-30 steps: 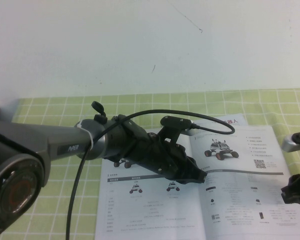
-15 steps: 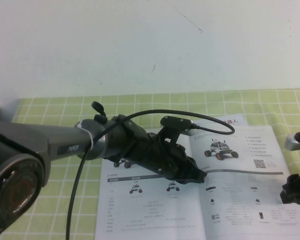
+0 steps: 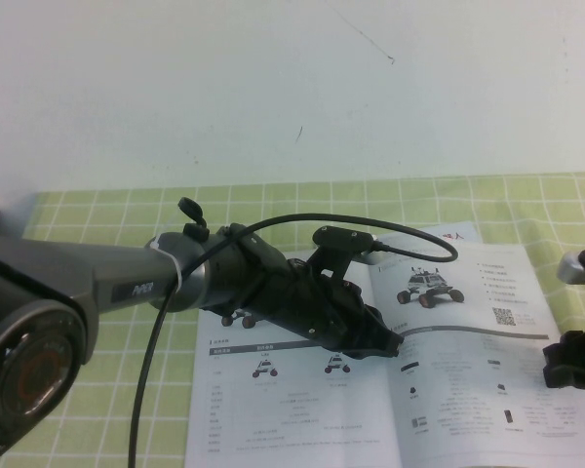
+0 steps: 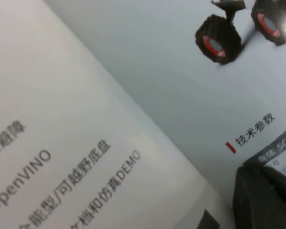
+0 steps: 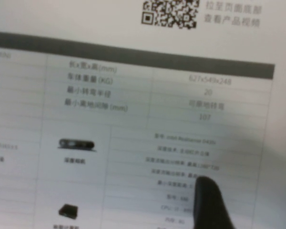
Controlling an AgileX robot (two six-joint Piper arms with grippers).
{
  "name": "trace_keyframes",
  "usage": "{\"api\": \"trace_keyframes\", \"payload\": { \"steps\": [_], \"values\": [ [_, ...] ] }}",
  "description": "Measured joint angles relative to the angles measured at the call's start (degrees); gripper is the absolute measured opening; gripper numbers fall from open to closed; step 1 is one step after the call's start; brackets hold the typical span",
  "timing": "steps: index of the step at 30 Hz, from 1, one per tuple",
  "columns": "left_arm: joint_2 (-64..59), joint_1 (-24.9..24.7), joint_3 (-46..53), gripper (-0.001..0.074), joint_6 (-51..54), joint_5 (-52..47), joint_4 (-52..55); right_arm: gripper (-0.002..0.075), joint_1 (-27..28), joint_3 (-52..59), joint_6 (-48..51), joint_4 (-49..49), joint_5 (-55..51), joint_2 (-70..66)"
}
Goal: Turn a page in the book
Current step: Open the closed book
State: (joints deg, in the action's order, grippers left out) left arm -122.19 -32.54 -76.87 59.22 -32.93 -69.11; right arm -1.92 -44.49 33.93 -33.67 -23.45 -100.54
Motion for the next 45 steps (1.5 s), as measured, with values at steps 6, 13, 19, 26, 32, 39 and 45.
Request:
{"api": "trace_keyframes", "payload": {
  "steps": [6, 13, 19, 26, 32, 39, 45],
  "values": [
    [0.0, 0.1, 0.0, -0.0004, -0.3, 0.0, 0.0, 0.0335, 0.0, 0.1, 0.8, -2.5, 0.4, 0.4],
    [0.0, 0.1, 0.0, -0.0004, -0.2, 0.0, -0.1, 0.0295, 0.1, 0.3, 8.9, -12.8, -0.4, 2.1],
    [0.0, 0.1, 0.0, -0.0004, -0.2, -0.1, -0.1, 0.028, 0.1, 0.3, 18.8, -24.7, -4.2, 2.1],
    [-0.1, 0.1, 0.0, -0.0004, -0.2, -0.1, -0.1, 0.0279, 0.1, 0.3, 33.1, -40.2, -10.2, 2.1],
    [0.0, 0.1, 0.0, -0.0004, -0.2, -0.1, -0.1, 0.0278, 0.1, 0.3, 42.6, -50.7, -17.0, 2.1],
    [2.7, 0.1, 0.5, -0.0004, 0.0, 0.6, 3.7, 0.0277, 0.1, 0.3, 46.3, -55.0, -20.7, 2.1],
    [7.1, 0.1, 1.0, -0.0004, -0.4, 1.3, 7.8, 0.0247, 0.1, 0.3, 48.6, -57.6, -23.9, 2.1]
  ]
}}
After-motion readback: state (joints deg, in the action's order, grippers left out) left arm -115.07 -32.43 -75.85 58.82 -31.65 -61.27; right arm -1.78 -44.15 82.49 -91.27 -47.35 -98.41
